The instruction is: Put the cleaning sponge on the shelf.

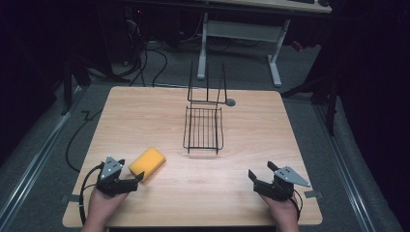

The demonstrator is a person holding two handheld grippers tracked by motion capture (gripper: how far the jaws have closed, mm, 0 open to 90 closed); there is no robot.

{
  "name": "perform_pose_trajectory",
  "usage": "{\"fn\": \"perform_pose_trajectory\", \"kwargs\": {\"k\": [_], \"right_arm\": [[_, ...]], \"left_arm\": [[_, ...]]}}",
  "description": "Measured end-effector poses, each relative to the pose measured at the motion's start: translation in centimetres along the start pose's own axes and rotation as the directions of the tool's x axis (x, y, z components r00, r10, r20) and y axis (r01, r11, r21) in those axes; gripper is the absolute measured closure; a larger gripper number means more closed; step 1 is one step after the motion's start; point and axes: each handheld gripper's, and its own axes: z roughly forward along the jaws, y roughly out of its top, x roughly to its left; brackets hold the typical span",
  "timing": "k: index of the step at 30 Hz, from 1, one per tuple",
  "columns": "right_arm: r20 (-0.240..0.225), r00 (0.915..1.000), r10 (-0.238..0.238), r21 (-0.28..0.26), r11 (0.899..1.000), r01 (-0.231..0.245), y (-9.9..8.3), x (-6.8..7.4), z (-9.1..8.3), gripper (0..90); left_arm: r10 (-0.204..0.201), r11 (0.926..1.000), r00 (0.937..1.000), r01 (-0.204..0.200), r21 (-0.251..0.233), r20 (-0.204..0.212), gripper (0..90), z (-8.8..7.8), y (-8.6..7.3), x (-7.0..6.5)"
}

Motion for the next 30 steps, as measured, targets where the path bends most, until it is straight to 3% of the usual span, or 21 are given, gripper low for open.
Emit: {"fn": "perform_pose_trajectory", "kwargs": {"k": [6, 8, 13, 24, 26, 30], "right_arm": [[0.003, 1.0000, 0.008, 0.001, 1.000, -0.008, -0.2, -0.1, -0.1, 15.6], [0.005, 0.9999, 0.014, 0.000, 1.000, -0.014, -0.2, -0.1, -0.1, 15.6], [0.005, 0.9998, 0.018, 0.003, 1.000, -0.018, -0.3, -0.1, -0.2, 15.6], [0.007, 1.0000, -0.002, 0.004, 1.000, 0.002, -0.3, -0.1, -0.3, 15.6], [0.004, 1.0000, -0.003, 0.004, 1.000, 0.003, -0.3, -0.1, -0.4, 15.6], [0.004, 1.0000, -0.002, -0.002, 1.000, 0.002, -0.3, -0.2, -0.4, 15.5]], "left_arm": [[0.035, 0.9983, 0.9994, -0.035, 0.046, 0.006, 6.5, 0.9, 0.0, -0.4], [0.070, 0.9946, 0.9976, -0.070, 0.077, 0.006, 4.9, 1.3, 0.0, -0.7], [0.110, 0.9877, 0.9939, -0.110, 0.111, 0.006, 3.6, 1.9, 0.0, -1.0], [0.123, 0.9845, 0.9923, -0.124, 0.124, 0.015, 9.4, 2.5, 0.4, -0.5], [0.137, 0.9808, 0.9905, -0.137, 0.139, 0.007, 9.8, 2.7, 0.5, -0.5], [0.118, 0.9838, 0.9929, -0.119, 0.134, 0.016, 14.4, 2.9, 0.5, -0.2]]}}
